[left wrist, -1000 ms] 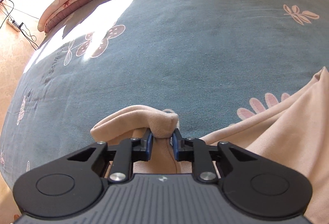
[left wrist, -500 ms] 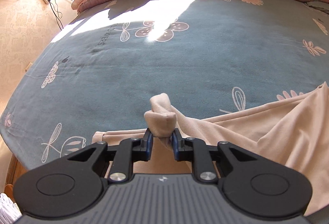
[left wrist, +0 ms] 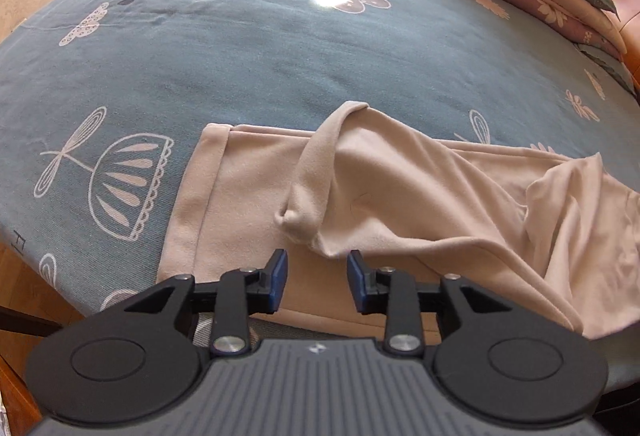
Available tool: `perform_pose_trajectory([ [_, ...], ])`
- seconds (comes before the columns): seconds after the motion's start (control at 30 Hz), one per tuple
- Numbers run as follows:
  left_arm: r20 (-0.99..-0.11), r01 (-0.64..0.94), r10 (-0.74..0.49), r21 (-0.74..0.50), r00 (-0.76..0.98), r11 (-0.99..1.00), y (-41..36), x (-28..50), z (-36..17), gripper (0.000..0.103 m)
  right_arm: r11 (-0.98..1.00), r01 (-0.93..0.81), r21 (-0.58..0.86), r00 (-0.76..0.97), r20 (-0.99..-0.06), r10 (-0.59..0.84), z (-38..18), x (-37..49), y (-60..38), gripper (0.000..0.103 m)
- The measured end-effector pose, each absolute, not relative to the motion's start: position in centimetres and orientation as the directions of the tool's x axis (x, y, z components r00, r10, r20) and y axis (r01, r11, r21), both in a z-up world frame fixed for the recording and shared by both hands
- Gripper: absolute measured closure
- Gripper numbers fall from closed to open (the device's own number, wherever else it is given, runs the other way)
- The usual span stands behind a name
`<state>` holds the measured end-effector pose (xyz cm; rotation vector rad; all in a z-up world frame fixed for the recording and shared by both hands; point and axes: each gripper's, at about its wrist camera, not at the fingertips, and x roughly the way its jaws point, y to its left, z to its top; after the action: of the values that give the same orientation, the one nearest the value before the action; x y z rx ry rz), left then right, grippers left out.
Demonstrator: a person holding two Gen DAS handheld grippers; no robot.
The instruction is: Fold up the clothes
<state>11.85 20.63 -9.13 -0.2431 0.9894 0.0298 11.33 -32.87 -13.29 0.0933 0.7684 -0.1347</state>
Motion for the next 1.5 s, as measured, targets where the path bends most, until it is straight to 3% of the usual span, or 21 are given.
perform_pose_trajectory([
  [0.07,-0.787,-0.135,-0.132,-0.263,0.602,0.955,22.1,11.4,-8.5,0.035,0.99,0.129,0.063,0.725,-0.687,-0.051,-12.4,10.8,-31.7,0.0],
  [0.1,-0.769,-0.152,-0.157,-0.313,0.619,0.937,23.0,11.4,-8.5,0.033,0.99,0.116,0.077,0.732,-0.681,-0.032,-11.9,10.6,-31.1,0.0],
  [0.23,-0.698,-0.217,-0.292,-0.543,0.654,0.812,26.4,12.0,-10.4,0.033,0.994,0.053,0.099,0.763,-0.646,0.024,-9.6,10.4,-27.6,0.0],
  [0.43,-0.655,-0.252,-0.413,-0.678,0.632,0.69,28.1,12.8,-14.1,0.03,0.976,-0.214,0.031,0.817,-0.541,0.197,-6.5,10.0,-20.5,0.002],
  [0.63,-0.557,-0.288,-0.504,-0.807,0.66,0.515,29.1,13.1,-16.7,0.027,0.81,-0.564,-0.16,0.742,-0.528,0.413,-5.0,10.0,-8.7,0.019],
  [0.73,-0.518,-0.293,-0.535,-0.843,0.667,0.451,29.1,13.7,-17.9,0.027,0.71,-0.672,-0.212,0.679,-0.559,0.476,-5.6,10.4,-3.3,0.039],
  [0.87,-0.491,-0.316,-0.568,-0.868,0.66,0.383,29.1,14.1,-19.7,0.027,0.581,-0.776,-0.247,0.586,-0.623,0.518,-7.2,11.1,2.1,0.041],
  [1.03,-0.451,-0.327,-0.581,-0.892,0.677,0.312,29.5,14.2,-21.3,0.027,0.396,-0.829,-0.394,0.551,-0.691,0.467,-10.6,10.6,6.0,0.041],
  [1.07,-0.448,-0.324,-0.582,-0.894,0.678,0.309,29.5,14.2,-21.3,0.027,0.376,-0.814,-0.443,0.577,-0.69,0.438,-11.4,10.5,6.4,0.048],
  [1.1,-0.444,-0.321,-0.584,-0.896,0.679,0.308,29.4,14.2,-21.3,0.026,0.349,-0.807,-0.477,0.589,-0.699,0.406,-12.2,10.4,6.9,0.076],
  [1.13,-0.441,-0.318,-0.585,-0.897,0.68,0.306,29.4,14.3,-21.3,0.026,0.358,-0.807,-0.47,0.587,-0.701,0.404,-12.1,10.2,6.8,0.091],
  [1.5,-0.361,-0.273,-0.604,-0.933,0.711,0.236,27.9,14.9,-21.6,0.026,0.402,-0.891,-0.213,0.418,-0.732,0.538,-8.7,6.7,3.4,0.097],
])
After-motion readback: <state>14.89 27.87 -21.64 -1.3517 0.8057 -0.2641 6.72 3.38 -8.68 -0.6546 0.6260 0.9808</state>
